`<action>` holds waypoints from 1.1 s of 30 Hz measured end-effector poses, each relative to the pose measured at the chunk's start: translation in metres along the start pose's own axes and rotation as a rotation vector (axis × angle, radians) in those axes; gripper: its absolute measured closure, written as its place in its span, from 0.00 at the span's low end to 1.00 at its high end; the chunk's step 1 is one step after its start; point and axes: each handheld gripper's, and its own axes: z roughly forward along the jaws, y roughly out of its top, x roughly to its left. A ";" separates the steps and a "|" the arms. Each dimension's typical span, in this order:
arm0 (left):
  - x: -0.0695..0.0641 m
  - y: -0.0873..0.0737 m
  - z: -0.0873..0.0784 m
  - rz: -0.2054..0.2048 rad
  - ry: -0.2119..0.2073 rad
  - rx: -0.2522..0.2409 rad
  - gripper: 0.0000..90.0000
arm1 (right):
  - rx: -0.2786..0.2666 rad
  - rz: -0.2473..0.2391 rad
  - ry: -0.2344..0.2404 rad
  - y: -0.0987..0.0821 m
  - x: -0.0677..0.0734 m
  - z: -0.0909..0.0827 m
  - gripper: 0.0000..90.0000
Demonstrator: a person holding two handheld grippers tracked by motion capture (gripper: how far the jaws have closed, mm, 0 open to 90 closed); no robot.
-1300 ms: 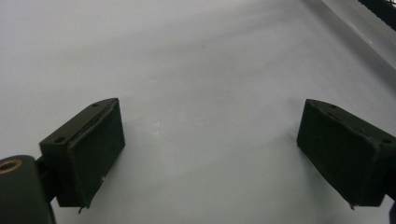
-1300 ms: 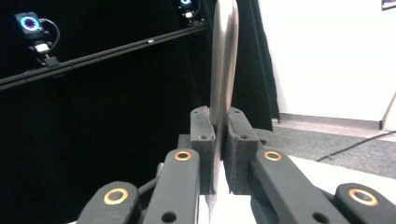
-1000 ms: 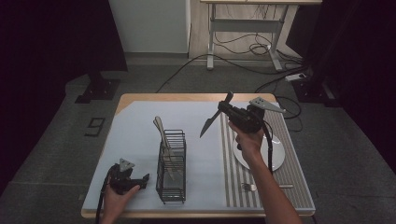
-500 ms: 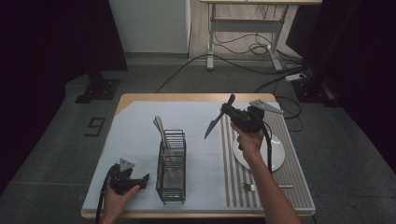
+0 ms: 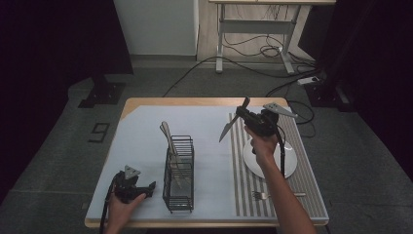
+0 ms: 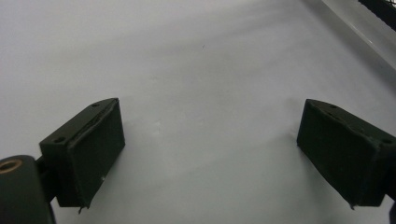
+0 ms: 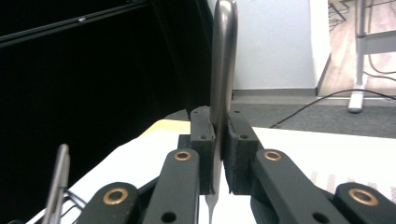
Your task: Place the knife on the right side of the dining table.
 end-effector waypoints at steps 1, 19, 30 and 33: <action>0.000 0.000 0.000 0.000 0.000 0.000 0.08 | -0.002 -0.002 -0.007 0.000 -0.002 0.001 0.93; 0.000 0.000 0.000 0.001 0.000 0.001 0.08 | -0.025 0.036 -0.154 -0.013 -0.053 0.011 0.93; 0.000 0.000 0.000 0.001 0.000 0.001 0.08 | -0.035 0.021 -0.200 -0.015 -0.065 0.017 0.93; 0.000 0.000 0.000 0.002 0.000 0.001 0.08 | -0.045 0.017 -0.215 -0.014 -0.071 0.018 0.93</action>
